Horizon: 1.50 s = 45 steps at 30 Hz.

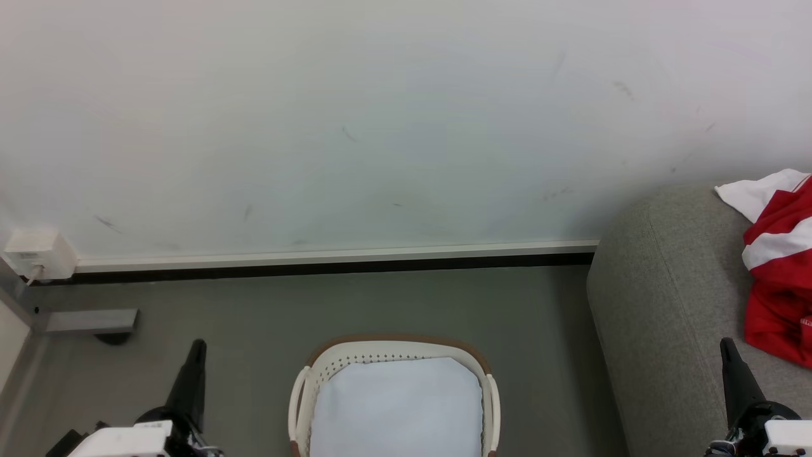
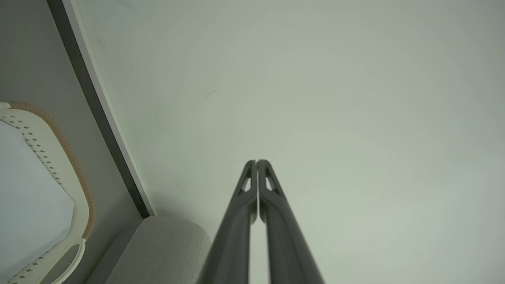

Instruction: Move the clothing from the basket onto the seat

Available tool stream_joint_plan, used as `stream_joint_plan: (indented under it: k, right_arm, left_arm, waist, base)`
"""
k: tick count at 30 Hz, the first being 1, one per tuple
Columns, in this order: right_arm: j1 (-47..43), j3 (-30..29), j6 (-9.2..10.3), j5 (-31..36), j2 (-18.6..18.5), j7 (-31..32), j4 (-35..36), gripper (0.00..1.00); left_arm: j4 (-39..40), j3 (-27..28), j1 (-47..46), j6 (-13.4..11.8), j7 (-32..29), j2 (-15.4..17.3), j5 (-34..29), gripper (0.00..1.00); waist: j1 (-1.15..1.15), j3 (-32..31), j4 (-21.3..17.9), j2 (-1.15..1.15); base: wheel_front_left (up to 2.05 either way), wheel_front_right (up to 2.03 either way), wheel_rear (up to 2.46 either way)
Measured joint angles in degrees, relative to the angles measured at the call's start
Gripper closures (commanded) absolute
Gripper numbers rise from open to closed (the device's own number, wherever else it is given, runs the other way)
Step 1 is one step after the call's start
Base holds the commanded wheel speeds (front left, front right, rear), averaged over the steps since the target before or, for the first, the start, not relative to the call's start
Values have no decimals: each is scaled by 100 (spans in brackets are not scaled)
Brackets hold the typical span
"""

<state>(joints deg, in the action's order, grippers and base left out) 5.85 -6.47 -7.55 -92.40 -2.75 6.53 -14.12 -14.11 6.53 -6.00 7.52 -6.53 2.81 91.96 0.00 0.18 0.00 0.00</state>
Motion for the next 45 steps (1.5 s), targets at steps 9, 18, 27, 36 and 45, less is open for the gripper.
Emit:
stream_joint_plan:
  k: [9,18,27,36,45]
  right_arm:
    - [0,-1,0,0,0,2,0,100]
    - [0,-2,0,0,0,2,0,100]
    - [0,-2,0,0,0,2,0,100]
    - [0,-3,0,0,1,3,0,100]
    - [0,-3,0,0,1,3,0,100]
  left_arm:
    - [0,0,-1,1,0,0,0,100]
    - [0,0,-1,1,0,0,0,100]
    - [0,0,-1,0,-1,0,0,100]
    - [1,0,-1,1,0,0,0,100]
    - [1,0,-1,1,0,0,0,100]
  waist:
    - [0,0,0,0]
    - [0,0,0,0]
    - [0,0,0,0]
    - [0,0,0,0]
    - [0,0,0,0]
  base:
    - [0,0,0]
    - [0,0,0]
    - [0,0,0]
    - [0,0,0]
    - [0,0,0]
